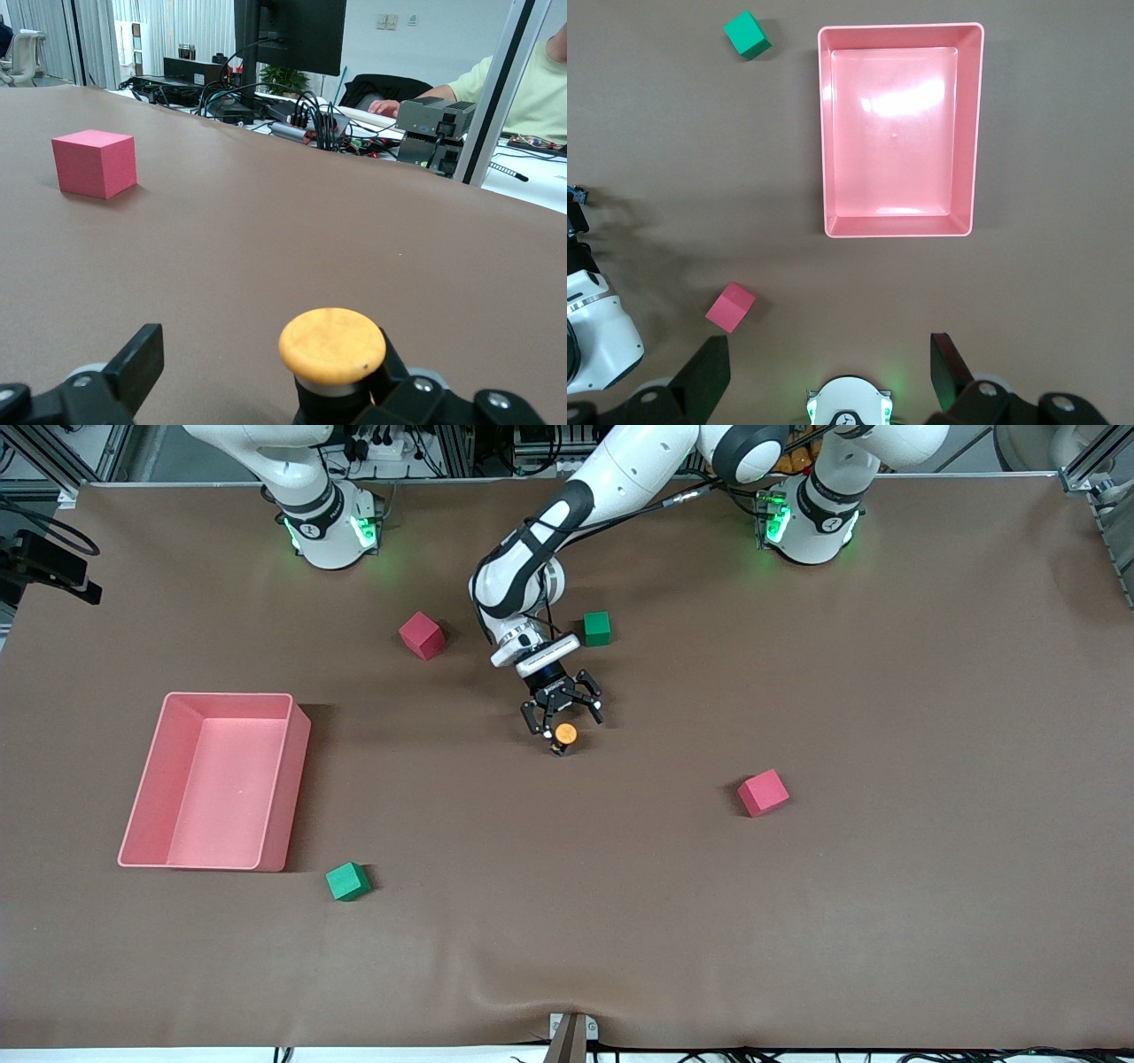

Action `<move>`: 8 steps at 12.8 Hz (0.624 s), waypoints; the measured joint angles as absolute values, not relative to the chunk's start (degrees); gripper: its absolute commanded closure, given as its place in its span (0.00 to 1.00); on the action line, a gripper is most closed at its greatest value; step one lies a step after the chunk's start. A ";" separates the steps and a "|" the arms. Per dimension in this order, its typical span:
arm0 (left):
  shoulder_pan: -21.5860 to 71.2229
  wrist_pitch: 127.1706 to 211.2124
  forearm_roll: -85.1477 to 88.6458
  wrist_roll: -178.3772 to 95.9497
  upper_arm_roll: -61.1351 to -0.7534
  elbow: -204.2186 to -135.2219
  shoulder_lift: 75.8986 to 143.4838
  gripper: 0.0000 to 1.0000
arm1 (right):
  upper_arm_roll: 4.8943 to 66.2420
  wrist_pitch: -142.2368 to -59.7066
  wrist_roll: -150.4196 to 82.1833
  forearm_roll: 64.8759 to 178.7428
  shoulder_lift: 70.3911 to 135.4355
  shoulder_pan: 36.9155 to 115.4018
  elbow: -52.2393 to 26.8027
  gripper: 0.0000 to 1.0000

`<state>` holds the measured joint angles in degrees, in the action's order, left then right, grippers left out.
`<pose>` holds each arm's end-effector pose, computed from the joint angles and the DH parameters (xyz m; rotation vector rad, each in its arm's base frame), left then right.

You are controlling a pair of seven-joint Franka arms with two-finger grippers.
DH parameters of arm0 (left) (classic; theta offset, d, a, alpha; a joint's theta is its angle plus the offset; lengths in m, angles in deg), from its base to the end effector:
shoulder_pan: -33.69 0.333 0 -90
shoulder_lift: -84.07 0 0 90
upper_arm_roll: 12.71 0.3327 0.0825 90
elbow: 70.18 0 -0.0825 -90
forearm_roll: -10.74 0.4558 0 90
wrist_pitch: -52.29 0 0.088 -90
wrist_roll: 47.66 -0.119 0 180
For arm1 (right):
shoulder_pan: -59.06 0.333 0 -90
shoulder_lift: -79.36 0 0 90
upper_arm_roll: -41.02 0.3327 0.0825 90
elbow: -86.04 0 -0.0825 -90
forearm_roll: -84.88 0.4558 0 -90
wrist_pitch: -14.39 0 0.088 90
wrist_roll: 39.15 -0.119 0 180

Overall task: Place and upright button with both arms
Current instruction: 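Open the left gripper and raise it off the button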

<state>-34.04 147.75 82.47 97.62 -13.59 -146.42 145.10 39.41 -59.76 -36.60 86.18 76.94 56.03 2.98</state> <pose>0.3698 -0.6519 0.0457 -2.2081 -0.7840 -1.6909 0.5770 -0.0441 0.6963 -3.1060 0.0488 0.1735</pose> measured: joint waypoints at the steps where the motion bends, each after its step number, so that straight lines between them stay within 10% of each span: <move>1: -34.14 147.75 82.47 97.35 -13.61 -146.42 145.10 0.00 | 39.37 -59.85 -36.60 86.18 76.94 56.02 2.98 0.00; 8: -34.60 150.46 85.94 90.52 -13.61 -146.62 145.10 0.00 | 39.23 -61.14 -36.60 86.05 76.96 55.93 2.98 0.00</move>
<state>-34.60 150.46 85.94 90.52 -13.61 -146.62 145.10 39.23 -61.14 -36.60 86.05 76.96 55.93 2.98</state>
